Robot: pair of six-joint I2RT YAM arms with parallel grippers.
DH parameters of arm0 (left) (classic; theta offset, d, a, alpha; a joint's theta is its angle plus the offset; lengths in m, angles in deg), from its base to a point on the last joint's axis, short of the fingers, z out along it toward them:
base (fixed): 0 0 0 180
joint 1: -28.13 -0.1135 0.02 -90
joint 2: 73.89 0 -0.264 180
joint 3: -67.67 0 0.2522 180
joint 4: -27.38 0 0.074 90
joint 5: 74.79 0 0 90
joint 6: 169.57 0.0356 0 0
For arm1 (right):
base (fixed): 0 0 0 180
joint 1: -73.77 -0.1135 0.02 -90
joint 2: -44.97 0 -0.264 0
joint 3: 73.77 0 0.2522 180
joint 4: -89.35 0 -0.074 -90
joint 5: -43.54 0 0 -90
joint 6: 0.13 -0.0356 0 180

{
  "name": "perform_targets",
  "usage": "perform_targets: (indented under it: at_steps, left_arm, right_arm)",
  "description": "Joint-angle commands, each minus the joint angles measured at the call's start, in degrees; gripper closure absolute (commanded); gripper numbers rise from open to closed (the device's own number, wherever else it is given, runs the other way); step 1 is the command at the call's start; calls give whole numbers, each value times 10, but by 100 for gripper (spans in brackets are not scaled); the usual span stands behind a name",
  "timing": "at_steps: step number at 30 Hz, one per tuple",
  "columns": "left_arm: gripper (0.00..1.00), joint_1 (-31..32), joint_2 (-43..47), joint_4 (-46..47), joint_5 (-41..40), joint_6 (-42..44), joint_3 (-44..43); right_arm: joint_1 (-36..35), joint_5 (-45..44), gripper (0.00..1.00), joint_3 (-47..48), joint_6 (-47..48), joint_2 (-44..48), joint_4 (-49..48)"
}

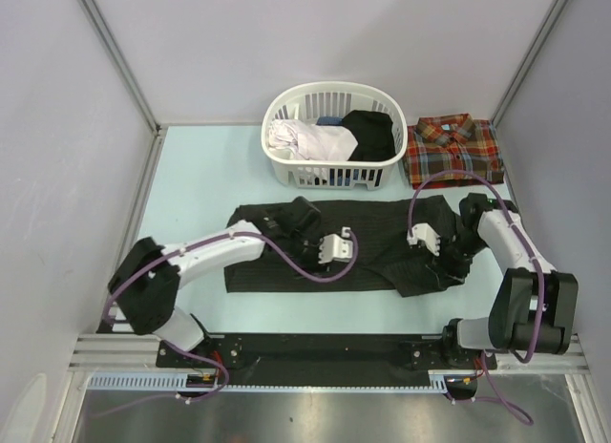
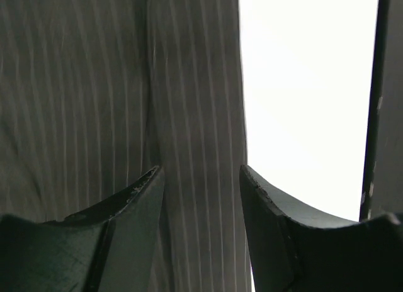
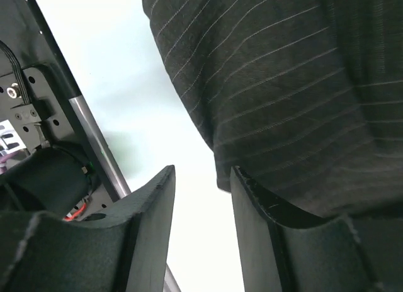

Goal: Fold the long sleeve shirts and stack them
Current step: Fold the shirt

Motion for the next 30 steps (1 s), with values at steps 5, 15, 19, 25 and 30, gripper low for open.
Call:
perform_targets:
  at_steps: [5, 15, 19, 25, 30]
  left_arm:
    - [44, 25, -78, 108, 31, -88, -42]
    - [46, -18, -131, 108, 32, -136, -21]
    - [46, -51, -145, 101, 43, -169, -27]
    - [46, -63, -148, 88, 34, -163, -24]
    - [55, -79, -163, 80, 10, -171, -18]
  right_arm:
    - [-5, 2, 58, -35, 18, -13, -47]
    - [-54, 2, 55, -111, 62, 49, -86]
    - [-83, -10, 50, -139, 45, 65, -121]
    - [-108, -36, 64, -164, 8, 59, -179]
    - [-102, -40, 100, -103, 4, 92, -123]
